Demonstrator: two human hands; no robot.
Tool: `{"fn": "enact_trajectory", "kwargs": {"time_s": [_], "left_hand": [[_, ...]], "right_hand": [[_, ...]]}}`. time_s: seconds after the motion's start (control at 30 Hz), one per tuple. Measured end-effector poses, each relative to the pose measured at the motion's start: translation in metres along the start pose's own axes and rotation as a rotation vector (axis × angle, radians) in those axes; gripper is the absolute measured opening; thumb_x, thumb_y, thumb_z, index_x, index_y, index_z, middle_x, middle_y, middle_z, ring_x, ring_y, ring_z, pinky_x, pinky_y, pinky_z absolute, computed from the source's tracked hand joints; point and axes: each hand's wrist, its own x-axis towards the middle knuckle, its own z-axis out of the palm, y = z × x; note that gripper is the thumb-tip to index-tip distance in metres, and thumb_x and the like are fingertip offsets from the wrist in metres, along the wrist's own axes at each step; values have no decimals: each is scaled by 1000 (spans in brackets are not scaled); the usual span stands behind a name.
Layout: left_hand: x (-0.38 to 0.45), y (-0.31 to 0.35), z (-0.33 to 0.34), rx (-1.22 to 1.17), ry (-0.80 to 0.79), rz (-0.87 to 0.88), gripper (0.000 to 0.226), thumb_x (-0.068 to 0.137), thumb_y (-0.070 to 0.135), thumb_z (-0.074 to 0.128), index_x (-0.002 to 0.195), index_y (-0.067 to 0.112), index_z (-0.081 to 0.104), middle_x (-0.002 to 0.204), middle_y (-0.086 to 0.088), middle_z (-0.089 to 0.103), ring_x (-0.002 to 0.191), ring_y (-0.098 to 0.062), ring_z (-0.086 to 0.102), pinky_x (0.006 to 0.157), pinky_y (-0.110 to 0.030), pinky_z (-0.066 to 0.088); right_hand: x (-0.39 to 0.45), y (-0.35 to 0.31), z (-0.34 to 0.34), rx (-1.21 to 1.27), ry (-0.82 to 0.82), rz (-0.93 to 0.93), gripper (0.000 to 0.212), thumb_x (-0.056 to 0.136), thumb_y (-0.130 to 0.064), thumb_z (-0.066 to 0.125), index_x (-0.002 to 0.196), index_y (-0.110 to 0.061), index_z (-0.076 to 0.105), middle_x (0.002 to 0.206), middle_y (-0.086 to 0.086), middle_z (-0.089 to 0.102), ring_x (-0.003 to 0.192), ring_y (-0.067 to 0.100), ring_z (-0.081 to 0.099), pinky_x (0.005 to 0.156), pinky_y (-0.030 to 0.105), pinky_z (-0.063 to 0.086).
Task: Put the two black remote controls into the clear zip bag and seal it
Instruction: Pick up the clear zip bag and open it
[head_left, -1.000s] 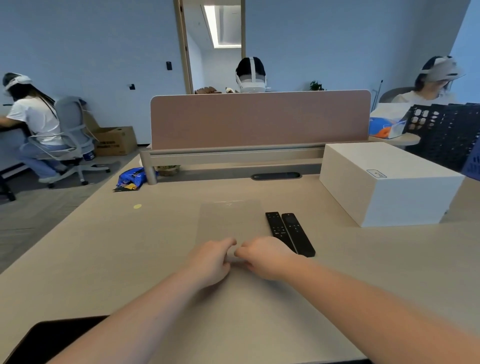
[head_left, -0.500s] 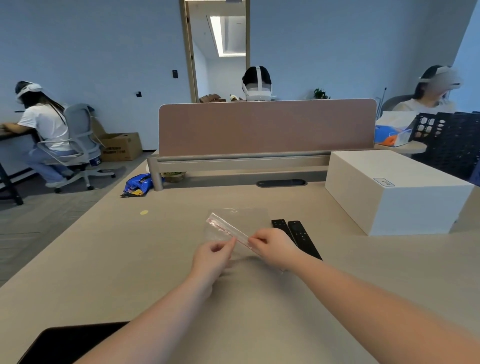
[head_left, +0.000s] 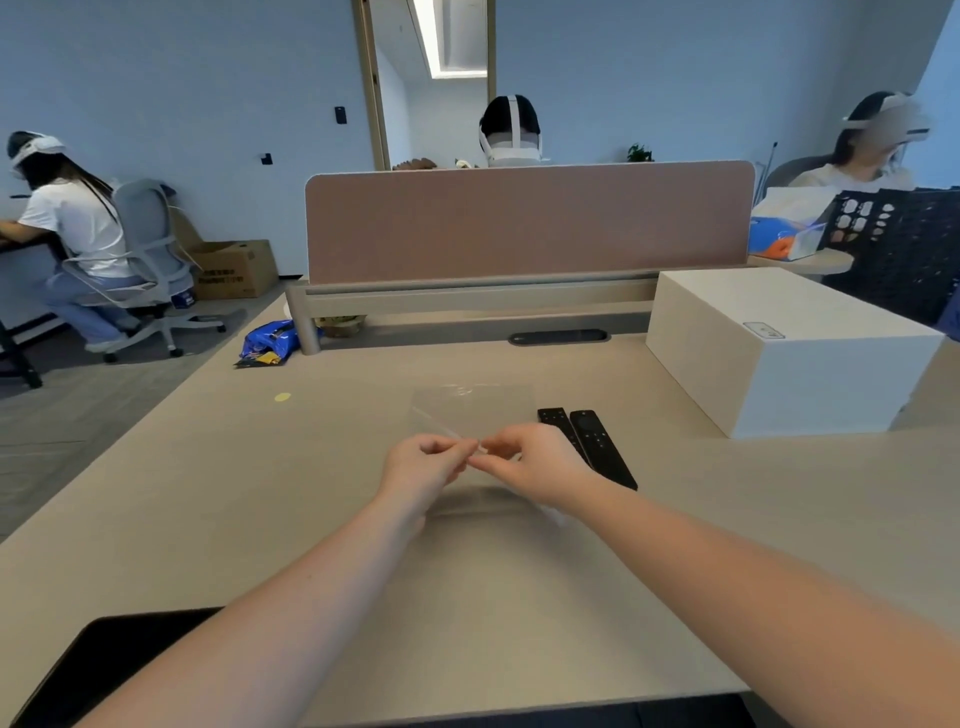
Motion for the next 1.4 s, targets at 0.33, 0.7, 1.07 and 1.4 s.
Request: {"fn": "enact_trajectory", "kwargs": {"time_s": [0.33,0.7,1.07,1.4], "left_hand": [[-7,-10,-3,17,-142,59,15,77,17,74,63,15,69,64,-4,64,66,-16,53,69,-27,44],[-8,-3,-2,131,-113,112,23,80,12,71,59,18,64,60,2,61,53,-1,54,62,-20,43],[-16,-18,-7,157,53,-114,33,68,6,67,39,15,53,65,-18,61,65,-23,52,66,-32,41],[-33,-14,-9,1053,108,124,35,79,40,60,103,18,48,112,-3,53,109,-28,52,82,-38,47]], "right_hand": [[-5,2,-9,176,-105,55,21,93,-19,58,102,-7,73,102,13,74,85,17,64,71,22,52],[7,2,7,-78,43,10,20,92,-19,51,89,-11,70,92,12,73,87,30,65,81,41,55],[13,23,-24,-119,304,115,26,98,-23,44,95,-7,64,93,7,73,87,31,64,76,38,53],[7,12,-20,-208,320,-58,27,95,-15,44,118,-11,57,106,9,69,97,31,62,79,36,49]]}}
